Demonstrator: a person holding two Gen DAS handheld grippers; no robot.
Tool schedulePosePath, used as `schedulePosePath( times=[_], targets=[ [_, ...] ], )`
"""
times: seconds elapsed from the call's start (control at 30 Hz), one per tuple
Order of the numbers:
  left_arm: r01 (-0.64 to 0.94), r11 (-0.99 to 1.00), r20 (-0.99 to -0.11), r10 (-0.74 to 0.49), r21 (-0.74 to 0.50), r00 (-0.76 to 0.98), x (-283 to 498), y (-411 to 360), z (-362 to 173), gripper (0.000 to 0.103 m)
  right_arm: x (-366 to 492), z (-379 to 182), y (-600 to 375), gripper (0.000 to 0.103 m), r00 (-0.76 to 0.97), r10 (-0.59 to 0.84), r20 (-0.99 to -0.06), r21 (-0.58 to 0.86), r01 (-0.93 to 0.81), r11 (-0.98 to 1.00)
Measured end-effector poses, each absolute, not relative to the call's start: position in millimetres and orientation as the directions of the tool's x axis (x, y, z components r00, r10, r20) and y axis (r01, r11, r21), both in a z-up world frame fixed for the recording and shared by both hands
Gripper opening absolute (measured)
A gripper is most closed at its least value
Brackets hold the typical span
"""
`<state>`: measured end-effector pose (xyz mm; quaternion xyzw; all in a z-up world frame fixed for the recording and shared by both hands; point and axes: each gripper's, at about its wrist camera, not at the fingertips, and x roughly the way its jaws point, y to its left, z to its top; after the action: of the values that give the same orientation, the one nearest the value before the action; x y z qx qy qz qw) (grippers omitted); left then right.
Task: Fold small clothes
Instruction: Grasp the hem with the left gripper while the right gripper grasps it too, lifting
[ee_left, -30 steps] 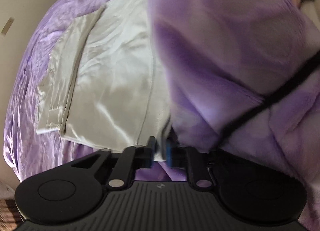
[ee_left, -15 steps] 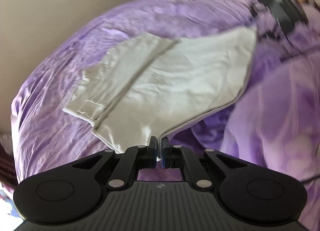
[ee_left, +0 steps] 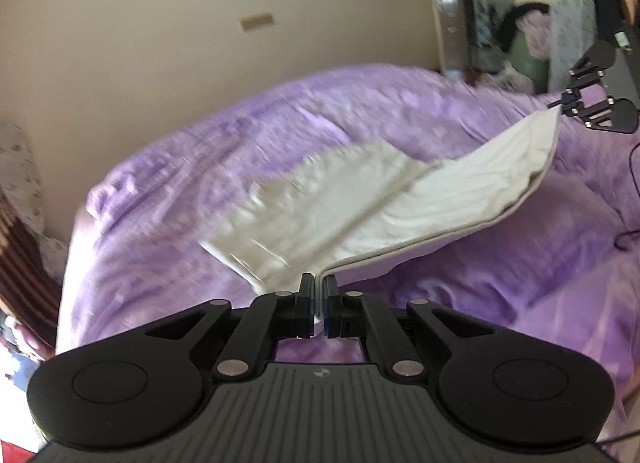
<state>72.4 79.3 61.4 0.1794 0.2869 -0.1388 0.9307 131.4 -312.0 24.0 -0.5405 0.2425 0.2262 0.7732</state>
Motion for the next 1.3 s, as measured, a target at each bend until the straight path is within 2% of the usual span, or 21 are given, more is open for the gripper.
schedulePosePath(
  times=[0.3,0.4,0.5,0.67,0.87,1.07,1.3],
  targets=[
    [0.253,0.917,-0.410,-0.112,0.307,0.905,49.4,104.3,140.8,0.003,113.2,115.8,-299.8,0.000,0.861,0.195,-0.471,-0.773,-0.509,0.378],
    [0.250,0.915,-0.394,-0.112,0.318,0.912,39.6,110.9,156.0,0.003,92.4,139.5,-297.6,0.000,0.858,0.241,-0.453,-0.763,-0.513,0.393],
    [0.235,0.917,-0.433,-0.077,0.324,0.898,47.9,114.9,148.8,0.003,77.8,151.0,-297.4,0.000,0.840,0.275,-0.468,-0.729,-0.543,0.417],
    [0.210,0.917,-0.490,-0.019,0.339,0.872,81.4,114.5,117.0,0.003,92.3,129.4,-290.9,0.000,0.817,0.270,-0.509,-0.687,-0.575,0.444],
    [0.138,0.916,-0.477,0.064,0.376,0.877,139.3,117.0,104.9,0.003,157.6,106.1,-276.3,0.000,0.820,0.252,-0.513,-0.640,-0.562,0.525],
    [0.113,0.913,-0.466,0.092,0.393,0.880,207.5,125.9,89.6,0.003,235.4,93.3,-259.8,0.000,0.831,0.220,-0.511,-0.590,-0.525,0.613],
    [0.115,0.934,-0.547,0.096,0.339,0.832,295.3,136.8,48.4,0.003,343.4,54.8,-236.8,0.000,0.811,0.155,-0.564,-0.525,-0.497,0.691]
  ],
)
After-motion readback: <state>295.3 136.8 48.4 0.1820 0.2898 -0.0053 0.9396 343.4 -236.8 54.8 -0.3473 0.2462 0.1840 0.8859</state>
